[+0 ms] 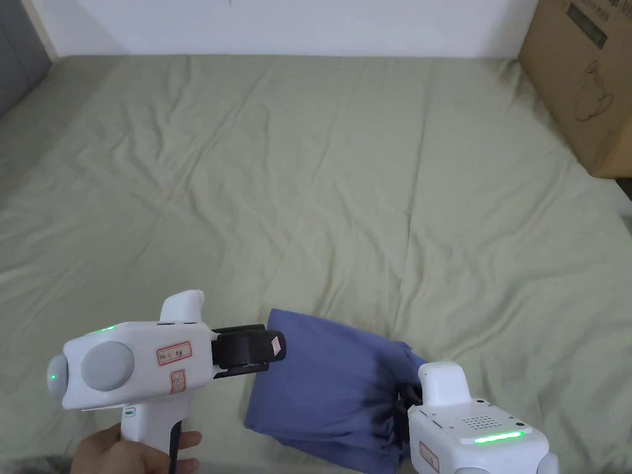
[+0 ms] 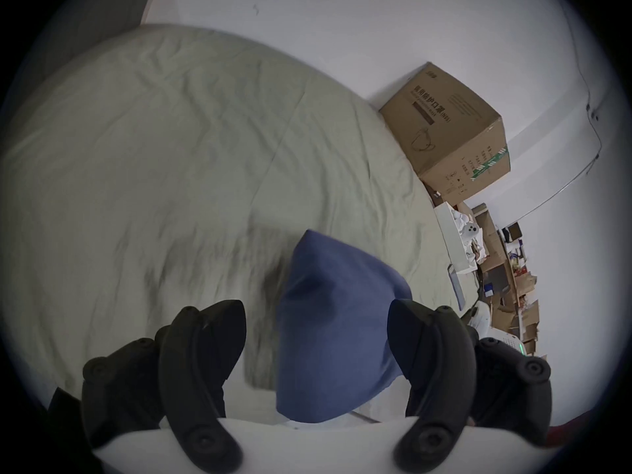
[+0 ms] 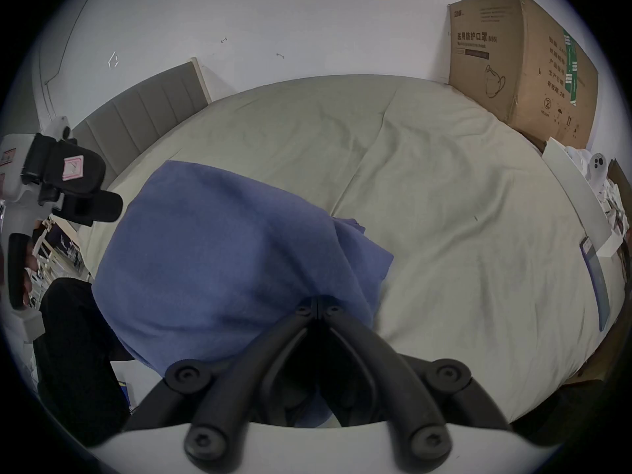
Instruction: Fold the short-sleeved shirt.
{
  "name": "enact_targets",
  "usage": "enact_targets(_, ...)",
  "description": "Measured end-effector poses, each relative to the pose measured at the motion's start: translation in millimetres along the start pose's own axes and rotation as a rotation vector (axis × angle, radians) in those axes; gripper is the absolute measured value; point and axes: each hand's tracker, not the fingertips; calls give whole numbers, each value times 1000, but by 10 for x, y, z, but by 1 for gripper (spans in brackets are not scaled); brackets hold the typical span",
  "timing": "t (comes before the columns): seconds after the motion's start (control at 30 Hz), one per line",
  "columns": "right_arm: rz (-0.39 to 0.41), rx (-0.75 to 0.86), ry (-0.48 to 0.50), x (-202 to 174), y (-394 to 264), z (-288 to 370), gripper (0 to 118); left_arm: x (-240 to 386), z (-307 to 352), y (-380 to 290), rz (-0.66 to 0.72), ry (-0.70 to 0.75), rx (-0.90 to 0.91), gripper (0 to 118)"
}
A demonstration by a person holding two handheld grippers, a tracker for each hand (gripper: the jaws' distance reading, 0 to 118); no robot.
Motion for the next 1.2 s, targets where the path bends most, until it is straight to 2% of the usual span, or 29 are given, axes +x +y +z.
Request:
enact_targets(0.03, -1, 0, -1, 1, 1, -1, 1, -27, -45, 7, -9, 32, -13, 92)
enact_targets(0.13, -24, 2, 2, 25, -16, -14, 1, -161, -301, 18, 14, 8, -144, 92)
enact_targets(0.27, -26, -2, 10, -19, 12, 27, 1, -303, -527, -38, 172, -203, -193, 92)
enact_targets(0.3, -26, -2, 11, -23, 13, 28, 1, -278, -574, -35, 160, -249, -213, 92)
enact_targets(0.37, -26, -2, 13, -23, 11, 28, 1, -216, -675, -34, 116, -255, -255, 88)
enact_targets(0.4, -28, -1, 15, -19, 13, 33, 1, -176, -740, -38, 96, -247, -270, 73)
enact_targets(0.47, -32, -4, 17, -15, 15, 34, 1, -150, -813, -38, 91, -225, -278, 32)
enact_targets(0.53, -41, -3, 22, 0, 19, 60, 1, -236, -831, -34, 140, -283, -269, 23)
enact_targets(0.63, -65, 6, 74, 24, 39, 141, 1, -353, -802, 5, 128, -304, -290, 20)
enact_targets(0.73, -51, 16, 96, -7, 116, 260, 1, -434, -756, 71, 106, -337, -287, 19)
enact_targets(0.8, -29, 44, 134, -57, 204, 384, 1, -593, -674, 153, 154, -408, -272, 19)
enact_targets(0.87, -31, 61, 142, -144, 330, 489, 1, -759, -470, 261, 149, -406, -252, 19)
enact_targets(0.97, -12, 90, 194, -322, 530, 610, 1, -1313, -2, 549, 161, -367, -205, 19)
enact_targets(1.03, 34, 92, 203, -492, 651, 621, 1, -1764, 384, 755, 183, -325, -169, 19)
enact_targets(1.2, 98, 70, 249, -1020, 915, 531, 1, -3131, 1416, 1217, 220, -187, -130, 19)
